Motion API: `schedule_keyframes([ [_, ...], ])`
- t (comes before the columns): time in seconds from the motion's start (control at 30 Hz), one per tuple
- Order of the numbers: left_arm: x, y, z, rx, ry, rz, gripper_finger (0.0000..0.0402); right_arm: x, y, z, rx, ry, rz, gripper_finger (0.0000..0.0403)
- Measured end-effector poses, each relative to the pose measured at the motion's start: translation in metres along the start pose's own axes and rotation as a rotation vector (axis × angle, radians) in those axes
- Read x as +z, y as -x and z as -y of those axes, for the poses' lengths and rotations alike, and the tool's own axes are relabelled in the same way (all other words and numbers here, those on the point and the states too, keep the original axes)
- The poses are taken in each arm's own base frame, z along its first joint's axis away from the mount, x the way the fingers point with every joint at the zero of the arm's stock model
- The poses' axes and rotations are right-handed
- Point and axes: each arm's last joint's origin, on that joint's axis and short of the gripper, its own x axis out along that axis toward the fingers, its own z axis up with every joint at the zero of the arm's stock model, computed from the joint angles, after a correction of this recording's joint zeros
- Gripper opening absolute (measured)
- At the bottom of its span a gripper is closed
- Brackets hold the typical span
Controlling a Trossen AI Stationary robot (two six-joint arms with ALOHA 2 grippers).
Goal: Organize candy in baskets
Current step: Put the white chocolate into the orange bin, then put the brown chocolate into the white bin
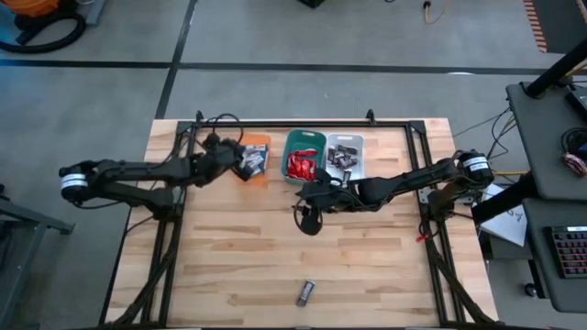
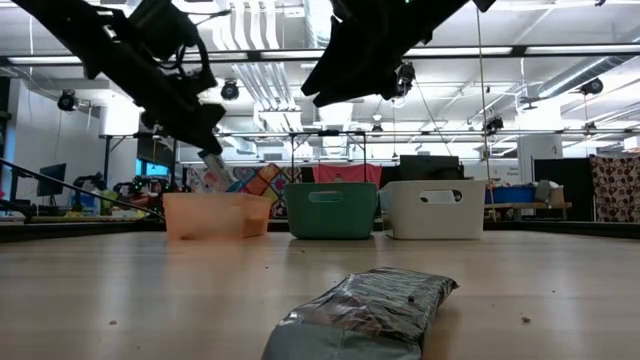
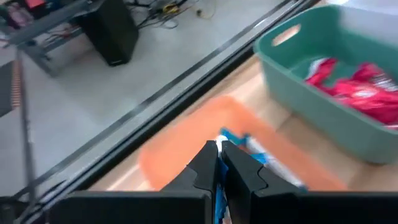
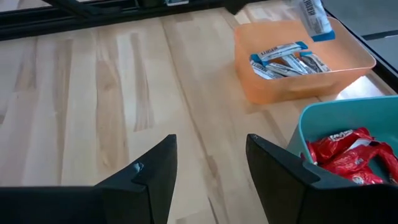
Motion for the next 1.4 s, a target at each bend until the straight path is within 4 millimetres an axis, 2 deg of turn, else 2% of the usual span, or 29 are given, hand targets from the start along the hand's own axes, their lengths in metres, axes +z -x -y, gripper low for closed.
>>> schedule_keyframes([
  [0.17, -0.005, -0.013, -0.007, 0.02, -0.045, -0.061, 0.0, 0.0, 0.0, 0.0, -0.002, -0.014, -0.004, 0.0183],
  [0.33, -0.01, -0.021, -0.005, 0.013, -0.043, -0.102, 0.0008, -0.003, -0.001, 0.0, -0.003, -0.043, -0.017, 0.0183],
  [0.73, -0.013, -0.024, -0.003, 0.011, -0.052, -0.117, 0.0098, -0.01, 0.001, -0.004, 0.023, -0.027, -0.089, 0.0183],
  [0.87, -0.009, -0.016, 0.0, -0.035, -0.042, -0.087, 0.0116, -0.012, 0.002, -0.01, 0.157, 0.0, -0.138, 0.0183],
  [1.0, 0.001, -0.004, 0.011, -0.243, -0.023, -0.043, 0.012, -0.019, 0.005, -0.022, 0.324, 0.101, -0.179, 0.0183],
  [1.1, 0.005, 0.007, 0.023, -0.381, -0.005, -0.016, 0.0117, -0.024, 0.008, -0.033, 0.367, 0.174, -0.182, 0.0183],
  [1.4, 0.005, 0.047, 0.066, -0.632, -0.025, 0.087, 0.0116, -0.046, 0.025, -0.077, 0.48, 0.434, -0.18, 0.0183],
])
